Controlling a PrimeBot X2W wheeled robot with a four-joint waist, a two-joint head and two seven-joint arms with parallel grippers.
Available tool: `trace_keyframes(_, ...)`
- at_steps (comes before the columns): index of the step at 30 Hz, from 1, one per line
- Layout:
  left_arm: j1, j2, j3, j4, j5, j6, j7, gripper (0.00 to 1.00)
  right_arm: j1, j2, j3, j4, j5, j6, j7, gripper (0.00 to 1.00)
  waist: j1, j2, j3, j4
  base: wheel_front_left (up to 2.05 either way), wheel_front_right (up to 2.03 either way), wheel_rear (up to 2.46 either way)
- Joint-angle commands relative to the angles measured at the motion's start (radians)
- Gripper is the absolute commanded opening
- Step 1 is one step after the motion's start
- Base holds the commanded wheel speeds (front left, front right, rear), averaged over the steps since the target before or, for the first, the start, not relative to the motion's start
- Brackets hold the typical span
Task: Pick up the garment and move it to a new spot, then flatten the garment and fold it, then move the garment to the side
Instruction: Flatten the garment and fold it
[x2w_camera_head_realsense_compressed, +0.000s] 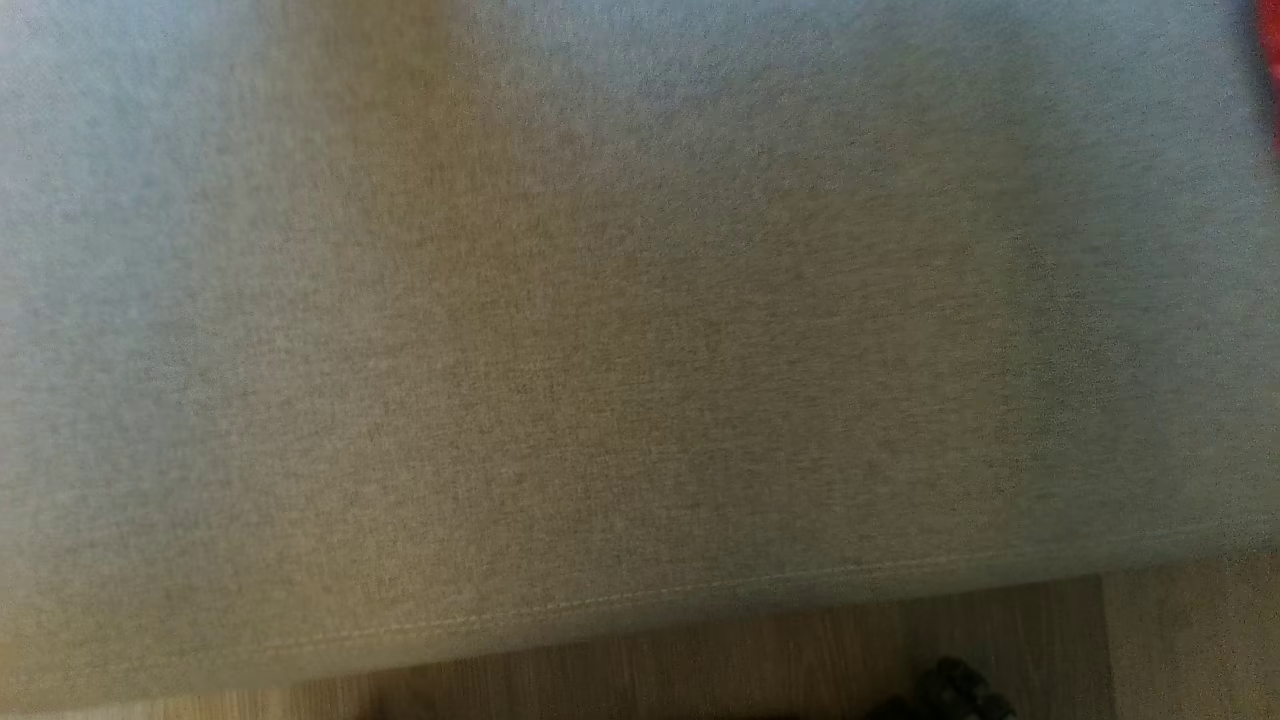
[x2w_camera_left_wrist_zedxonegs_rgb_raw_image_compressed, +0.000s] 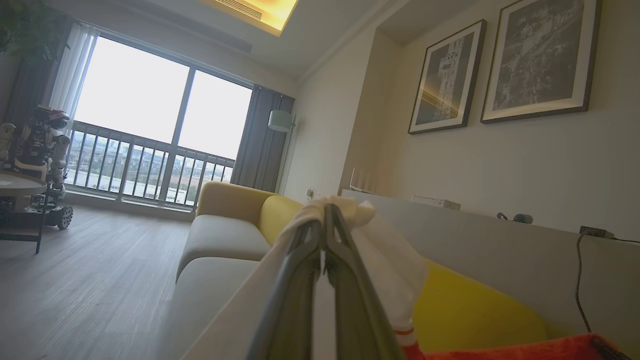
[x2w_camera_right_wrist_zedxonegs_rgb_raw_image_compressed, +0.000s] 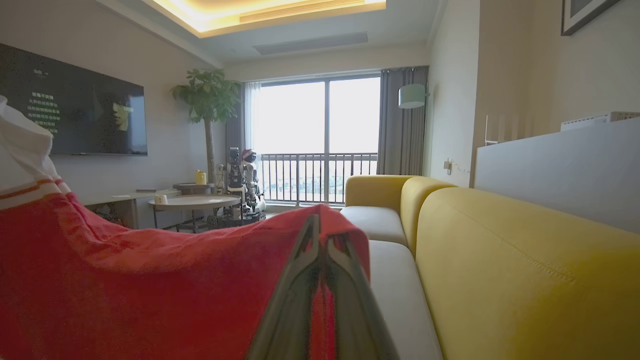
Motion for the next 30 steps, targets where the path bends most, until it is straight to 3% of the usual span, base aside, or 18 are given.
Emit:
trace_keyframes(1, -0.021, 0.041, 0.003, -0.014, 0.013, -0.017, -0.021, 0.00, -0.018, 0.009, 0.012, -0.020, -0.013, 0.000, -0.016, 0.00, -0.0003, 0.0001, 0.094, 0.029, 0.00, 0.00, 0.00)
trace_keyframes(5, 0.056, 0.022, -0.014, 0.004, -0.014, -0.064, -0.109, 0.00, 0.017, -0.028, 0.070, 0.014, -0.019, 0.000, -0.063, 0.00, -0.0003, 0.0001, 0.121, 0.066, 0.00, 0.00, 0.00)
trace_keyframes(10, 0.288, 0.032, -0.041, -0.035, -0.099, -0.080, -0.148, 0.00, 0.151, -0.076, 0.159, 0.035, 0.019, 0.000, -0.073, 0.00, -0.0003, 0.0001, 0.096, 0.088, 0.00, 0.00, 0.00)
trace_keyframes(18, 0.786, 0.122, -0.066, -0.306, -0.264, -0.082, -0.157, 0.00, 0.431, -0.168, 0.234, 0.023, 0.128, 0.000, -0.028, 0.00, -0.0003, 0.0001, -0.030, 0.092, 0.00, 0.00, 0.00)
trace_keyframes(25, 1.211, 0.218, -0.031, -0.614, -0.355, -0.008, -0.175, 0.00, 0.700, -0.249, 0.228, -0.079, 0.202, 0.000, 0.030, 0.00, -0.0003, 0.0001, -0.144, 0.084, 0.00, 0.00, 0.00)
trace_keyframes(30, 1.407, 0.249, -0.017, -0.764, -0.388, 0.038, -0.191, 0.00, 0.862, -0.273, 0.184, -0.160, 0.219, 0.000, 0.048, 0.00, -0.0003, 0.0001, -0.197, 0.089, 0.00, 0.00, 0.00)
